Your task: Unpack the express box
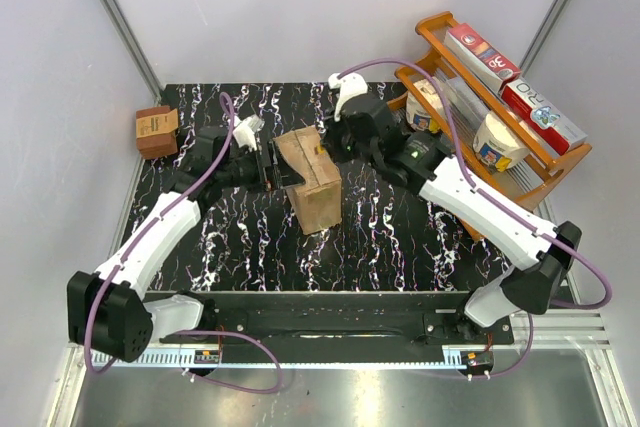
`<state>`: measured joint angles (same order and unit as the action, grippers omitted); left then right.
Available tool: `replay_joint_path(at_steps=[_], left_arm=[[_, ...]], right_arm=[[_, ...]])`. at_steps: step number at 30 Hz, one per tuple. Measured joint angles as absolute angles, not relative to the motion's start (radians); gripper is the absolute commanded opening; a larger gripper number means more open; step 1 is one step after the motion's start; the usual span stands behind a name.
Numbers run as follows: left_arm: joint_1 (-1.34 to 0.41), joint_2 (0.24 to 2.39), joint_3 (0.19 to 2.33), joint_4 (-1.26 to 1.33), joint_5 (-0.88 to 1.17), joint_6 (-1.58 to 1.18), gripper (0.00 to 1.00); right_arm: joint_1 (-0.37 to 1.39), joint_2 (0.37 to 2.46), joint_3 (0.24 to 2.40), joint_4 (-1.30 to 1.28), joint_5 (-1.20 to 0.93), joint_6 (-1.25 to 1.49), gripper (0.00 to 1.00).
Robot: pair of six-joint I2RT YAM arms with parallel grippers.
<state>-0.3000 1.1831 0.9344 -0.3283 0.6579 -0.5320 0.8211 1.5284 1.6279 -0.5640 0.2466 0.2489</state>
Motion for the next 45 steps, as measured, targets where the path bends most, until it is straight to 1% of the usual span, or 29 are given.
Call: replay_joint_path(at_steps=[2, 5, 9, 13, 21, 25, 26, 30, 45], left_arm=[[-0.3, 1.208, 0.944, -0.348, 0.604, -0.564, 0.92], [-0.3, 1.238, 0.945, -0.353, 0.582, -0.601, 0.93], [-0.301, 1.247, 0.945, -0.35, 0.57, -0.638, 0.88], [-0.302, 1.247, 0.945, -0.353, 0.561, -0.656, 0.78], [-0.306, 1.247, 0.945, -0.351, 0.561, -0.666, 0.76], [-0.307, 1.248, 0.946, -0.35, 0.564, -0.669, 0.69], [-0.307, 1.248, 0.946, -0.348, 0.567, -0.671, 0.66], [-0.307, 1.248, 0.947, -0.342, 0.569, -0.675, 0.62], [-0.307, 1.252, 0.947, -0.341, 0.574, -0.675, 0.62]], right_arm=[[0.871, 1.522, 1.636, -0.575, 0.247, 0.242, 0.0], [0.917, 1.516, 1.637, -0.589, 0.252, 0.244, 0.0], [0.945, 1.516, 1.636, -0.619, 0.284, 0.251, 0.0], [0.963, 1.516, 1.636, -0.653, 0.332, 0.255, 0.0], [0.971, 1.518, 1.639, -0.694, 0.348, 0.262, 0.0], [0.974, 1.52, 1.646, -0.696, 0.346, 0.27, 0.0], [0.978, 1.52, 1.648, -0.697, 0.346, 0.271, 0.0], [0.991, 1.523, 1.666, -0.698, 0.346, 0.275, 0.0], [1.008, 1.587, 1.685, -0.702, 0.372, 0.275, 0.0]])
